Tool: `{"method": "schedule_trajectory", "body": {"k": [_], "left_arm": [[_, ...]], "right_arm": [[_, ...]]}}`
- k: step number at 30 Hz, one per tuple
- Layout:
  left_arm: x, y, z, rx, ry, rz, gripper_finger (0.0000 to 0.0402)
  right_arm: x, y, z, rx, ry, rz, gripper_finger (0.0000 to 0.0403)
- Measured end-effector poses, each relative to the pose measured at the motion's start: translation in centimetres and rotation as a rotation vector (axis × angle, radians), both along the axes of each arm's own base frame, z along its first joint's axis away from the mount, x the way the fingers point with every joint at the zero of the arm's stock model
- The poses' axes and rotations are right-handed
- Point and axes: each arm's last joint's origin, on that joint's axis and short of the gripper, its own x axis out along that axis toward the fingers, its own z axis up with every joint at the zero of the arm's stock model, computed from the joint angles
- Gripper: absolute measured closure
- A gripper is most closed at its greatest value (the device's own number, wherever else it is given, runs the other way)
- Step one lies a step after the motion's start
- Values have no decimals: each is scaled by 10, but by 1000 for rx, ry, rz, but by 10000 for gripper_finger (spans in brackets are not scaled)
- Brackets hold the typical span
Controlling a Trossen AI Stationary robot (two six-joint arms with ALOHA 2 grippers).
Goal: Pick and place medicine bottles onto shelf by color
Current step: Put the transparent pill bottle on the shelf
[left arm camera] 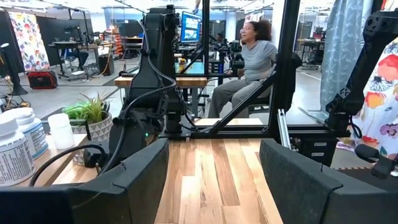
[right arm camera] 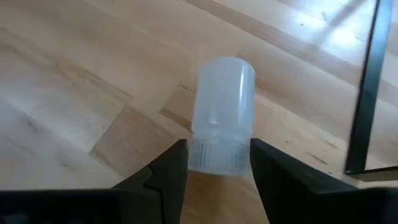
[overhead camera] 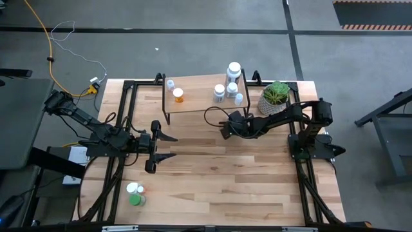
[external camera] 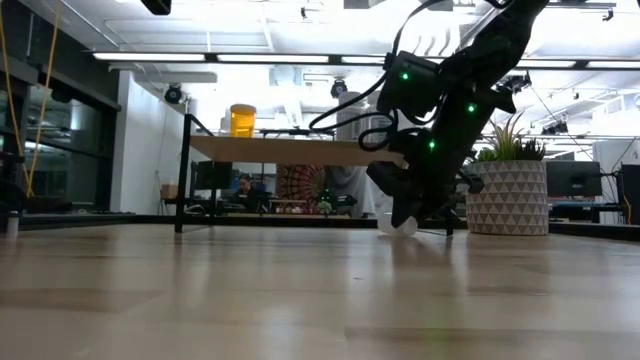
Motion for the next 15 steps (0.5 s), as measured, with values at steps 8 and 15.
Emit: {"method": "schedule_trajectory", "body": {"k": [8,15], "left_arm": [[0,0,0,0,0,0,159],[0,0,0,0,1,0,159]], "right_arm": [[1,5,1,12,-8,23,308],[-6,36,13,157,21,156,308]]}}
